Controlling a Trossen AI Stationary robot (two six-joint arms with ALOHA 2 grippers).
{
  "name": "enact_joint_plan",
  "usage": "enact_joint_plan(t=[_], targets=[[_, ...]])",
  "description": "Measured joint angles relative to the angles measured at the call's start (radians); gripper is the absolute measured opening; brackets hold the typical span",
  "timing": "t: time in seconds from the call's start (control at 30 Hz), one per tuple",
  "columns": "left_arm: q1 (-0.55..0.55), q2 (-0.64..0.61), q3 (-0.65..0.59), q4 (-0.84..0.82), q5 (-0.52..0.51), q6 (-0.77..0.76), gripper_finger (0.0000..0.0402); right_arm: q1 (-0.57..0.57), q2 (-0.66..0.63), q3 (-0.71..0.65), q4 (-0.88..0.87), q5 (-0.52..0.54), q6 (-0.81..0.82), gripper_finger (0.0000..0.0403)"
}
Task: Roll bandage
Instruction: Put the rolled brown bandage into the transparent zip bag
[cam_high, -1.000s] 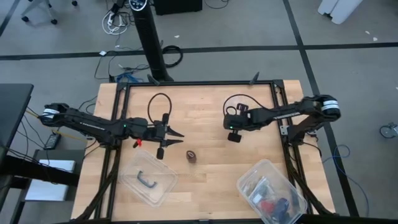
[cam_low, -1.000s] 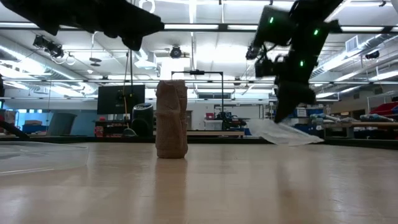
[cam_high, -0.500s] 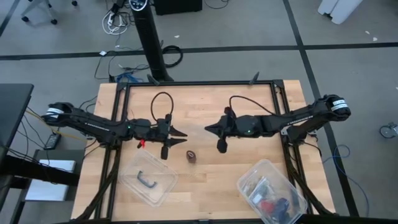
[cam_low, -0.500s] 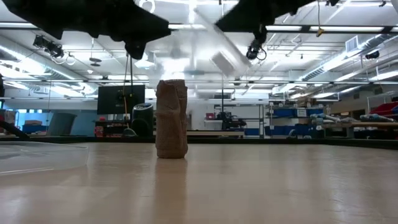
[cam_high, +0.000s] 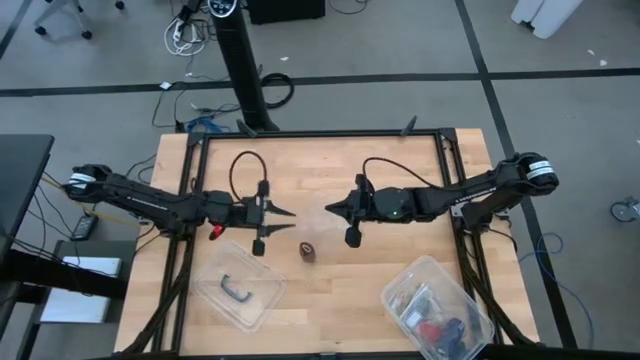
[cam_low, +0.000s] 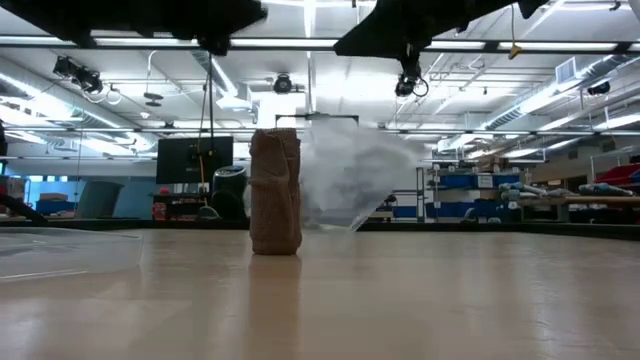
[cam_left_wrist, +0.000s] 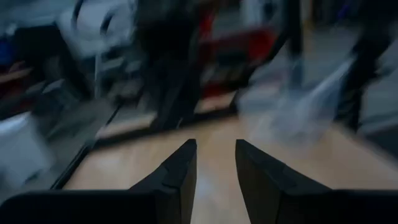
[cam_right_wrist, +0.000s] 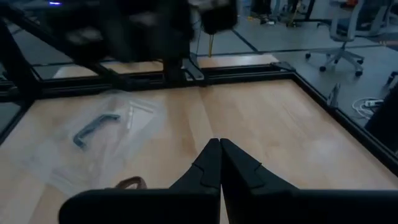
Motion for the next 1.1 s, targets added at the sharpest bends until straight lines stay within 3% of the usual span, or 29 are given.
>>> enact_joint_plan(t=[0.13, 0.33, 0.43, 0.63, 0.8, 1.1], targets=[[0.027, -0.017, -0.001, -0.196, -0.119, -0.038, 0.0115, 0.01, -0.012, 0.0, -0.088, -0.003, 0.028, 0.0003], [0.035, -0.016, -0.002, -0.239, -0.094, -0.126, 0.011, 0.015, -0.021, -0.003, -0.419, 0.0, 0.253, 0.0039], [0.057, -0.016, -0.002, -0.271, -0.094, -0.172, 0.01, 0.024, -0.004, -0.042, -0.438, -0.032, 0.417, 0.0066], [0.118, -0.015, -0.002, -0.32, -0.017, -0.345, 0.0076, 0.082, 0.02, -0.183, -0.268, -0.056, 0.858, 0.0118], [0.165, -0.015, -0.005, -0.298, 0.044, -0.438, 0.0054, 0.117, 0.094, -0.313, -0.043, -0.056, 1.16, 0.0136], [0.199, -0.015, -0.005, -0.284, 0.106, -0.456, 0.004, 0.097, 0.261, -0.354, 0.144, 0.053, 1.275, 0.0138]])
